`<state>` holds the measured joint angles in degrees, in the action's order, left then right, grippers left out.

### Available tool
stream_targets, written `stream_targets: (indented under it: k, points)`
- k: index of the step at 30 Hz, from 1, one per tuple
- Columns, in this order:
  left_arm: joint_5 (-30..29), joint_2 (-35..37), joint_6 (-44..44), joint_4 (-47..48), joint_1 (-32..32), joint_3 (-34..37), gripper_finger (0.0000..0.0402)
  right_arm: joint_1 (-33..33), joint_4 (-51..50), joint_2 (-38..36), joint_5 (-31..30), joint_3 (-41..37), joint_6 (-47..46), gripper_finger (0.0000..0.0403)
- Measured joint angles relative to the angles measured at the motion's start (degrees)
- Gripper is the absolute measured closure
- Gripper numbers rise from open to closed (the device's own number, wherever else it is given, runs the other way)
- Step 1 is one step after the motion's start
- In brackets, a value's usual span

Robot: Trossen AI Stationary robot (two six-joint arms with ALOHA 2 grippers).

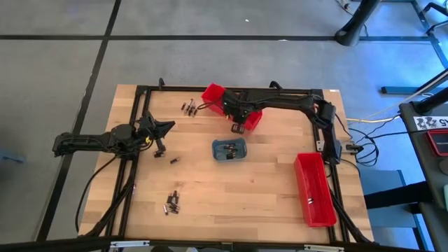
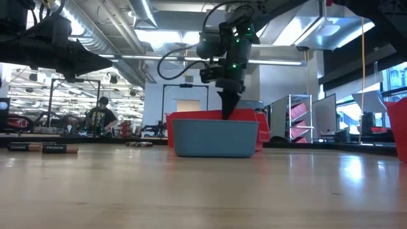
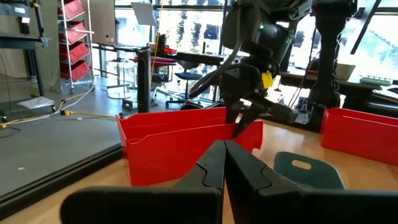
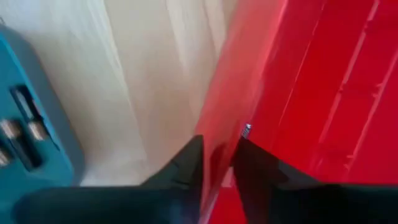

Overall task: Sort batteries
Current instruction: Adjust the top red bin

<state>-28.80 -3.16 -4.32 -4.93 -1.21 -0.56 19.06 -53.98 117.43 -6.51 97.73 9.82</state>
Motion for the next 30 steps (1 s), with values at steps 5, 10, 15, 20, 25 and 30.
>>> stream_targets:
  k: [5,10,15,20,25,30]
  points:
    - [0.0,0.0,-0.1,0.0,0.0,0.0,0.04,3.1,-2.7,-0.1,0.0,0.0,10.1,0.0394]
    - [0.0,0.0,-0.2,0.0,0.0,0.0,0.04,7.2,-3.7,-0.2,1.8,0.0,13.0,0.0375]
    - [0.0,0.0,-0.2,0.0,0.0,0.0,0.04,11.3,-4.8,-0.3,3.7,0.0,14.0,0.0392]
    - [0.0,0.0,-0.4,0.0,0.0,0.0,0.04,13.8,-4.6,-0.3,4.2,0.0,15.5,0.0393]
    - [0.0,0.0,-0.7,0.0,0.0,0.0,0.04,14.4,-4.2,-0.3,2.9,0.0,19.7,0.0343]
    - [0.0,0.0,-1.5,0.0,0.0,0.0,0.04,14.0,-5.0,-0.2,1.4,1.1,23.3,0.0278]
